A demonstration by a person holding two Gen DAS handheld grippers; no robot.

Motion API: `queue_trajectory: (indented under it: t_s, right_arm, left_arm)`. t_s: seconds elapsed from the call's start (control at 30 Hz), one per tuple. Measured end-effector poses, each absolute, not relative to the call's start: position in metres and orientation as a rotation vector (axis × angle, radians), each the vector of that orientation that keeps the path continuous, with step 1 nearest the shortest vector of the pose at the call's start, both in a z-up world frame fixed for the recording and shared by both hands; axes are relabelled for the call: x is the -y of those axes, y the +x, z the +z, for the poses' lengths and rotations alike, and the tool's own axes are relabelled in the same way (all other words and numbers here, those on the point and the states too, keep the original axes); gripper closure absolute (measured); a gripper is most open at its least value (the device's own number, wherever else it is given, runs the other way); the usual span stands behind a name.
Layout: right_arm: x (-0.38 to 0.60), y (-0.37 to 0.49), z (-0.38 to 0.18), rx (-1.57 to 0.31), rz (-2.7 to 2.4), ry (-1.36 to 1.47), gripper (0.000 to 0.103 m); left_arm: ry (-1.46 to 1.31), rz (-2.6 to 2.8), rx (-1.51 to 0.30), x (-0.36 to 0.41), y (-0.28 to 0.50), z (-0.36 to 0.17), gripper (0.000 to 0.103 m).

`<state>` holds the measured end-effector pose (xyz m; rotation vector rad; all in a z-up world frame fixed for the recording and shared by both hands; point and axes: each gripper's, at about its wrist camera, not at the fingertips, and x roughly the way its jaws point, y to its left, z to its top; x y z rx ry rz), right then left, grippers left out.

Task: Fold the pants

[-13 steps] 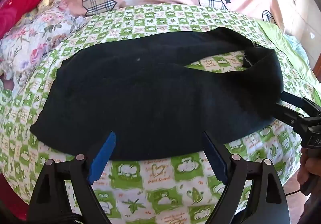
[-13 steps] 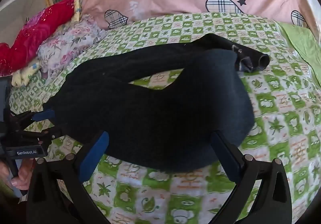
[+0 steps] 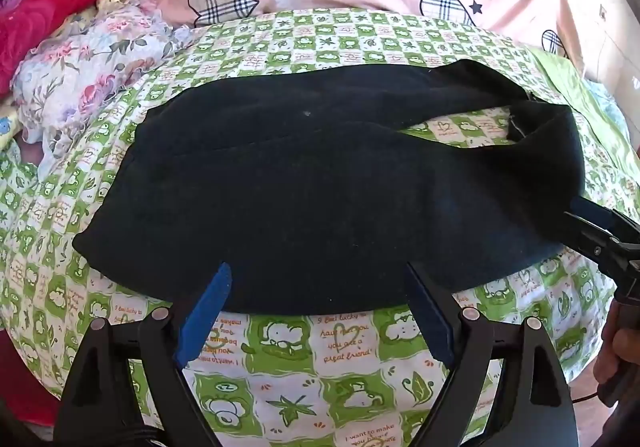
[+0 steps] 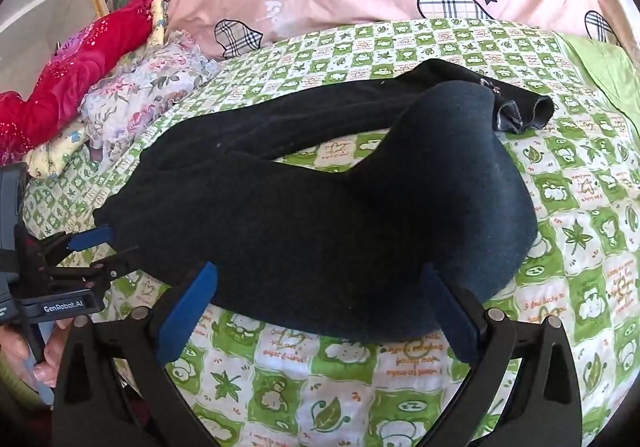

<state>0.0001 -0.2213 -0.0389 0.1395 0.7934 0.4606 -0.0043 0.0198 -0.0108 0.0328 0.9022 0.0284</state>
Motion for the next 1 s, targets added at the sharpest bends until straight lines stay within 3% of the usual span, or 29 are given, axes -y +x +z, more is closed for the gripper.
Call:
queue_trajectory:
  t_s: [1.0]
  right_arm:
    - [0.210, -0.004, -0.038, -0.779, 0.484, 0.155, 0.002]
  left_arm:
    - [0.030, 0.028, -0.892, -0.019, -0.007, -0.009, 0.016]
